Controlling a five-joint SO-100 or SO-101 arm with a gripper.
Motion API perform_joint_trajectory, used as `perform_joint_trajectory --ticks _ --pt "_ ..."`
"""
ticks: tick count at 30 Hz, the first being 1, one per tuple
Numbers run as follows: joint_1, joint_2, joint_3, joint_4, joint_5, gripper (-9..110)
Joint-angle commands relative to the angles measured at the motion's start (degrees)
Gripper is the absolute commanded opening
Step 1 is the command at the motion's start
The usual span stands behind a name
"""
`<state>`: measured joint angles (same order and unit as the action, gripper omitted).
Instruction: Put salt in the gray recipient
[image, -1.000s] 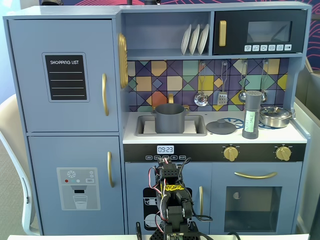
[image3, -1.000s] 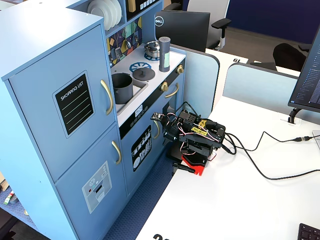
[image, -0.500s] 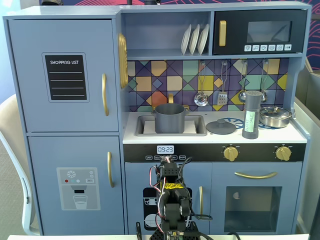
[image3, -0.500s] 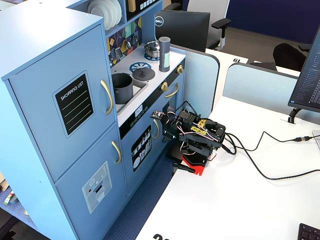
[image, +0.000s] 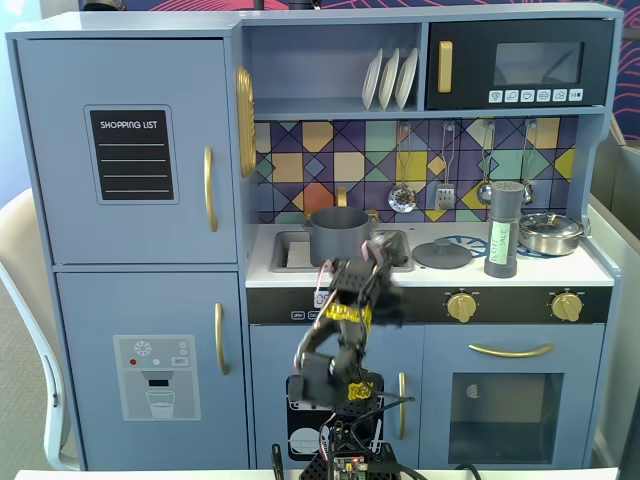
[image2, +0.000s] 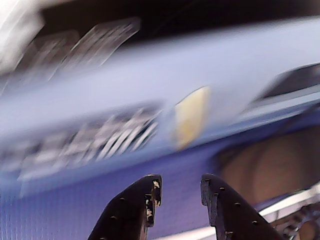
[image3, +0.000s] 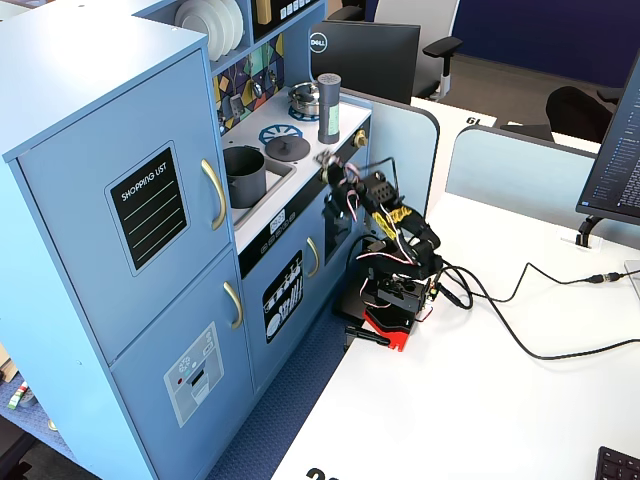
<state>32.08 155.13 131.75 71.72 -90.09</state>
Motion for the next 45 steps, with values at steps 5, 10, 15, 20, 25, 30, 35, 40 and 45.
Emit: perform_joint_trajectory --ticks 5,10,15,20,25,30,35,40,45 --pt "15.3 -4.3 -14.7 -16.7 -2.0 0" --pt "17.6 -4.9 -11.3 -36.5 -0.5 0" --pt "20.7 -9.8 -6.4 -55.4 -1.5 0" --pt "20.6 -11.7 -4.3 -60.0 -0.2 4" --pt "20.7 -14.2 -5.9 -61.7 5.5 42" --pt "21.4 -18.9 -8.7 -64.2 5.4 60" --pt "23.0 -24.6 -9.8 -72.2 4.4 63" --pt "23.3 -30.2 -14.2 -73.2 3.7 63" --pt "22.1 -36.5 -19.7 -73.8 3.7 62"
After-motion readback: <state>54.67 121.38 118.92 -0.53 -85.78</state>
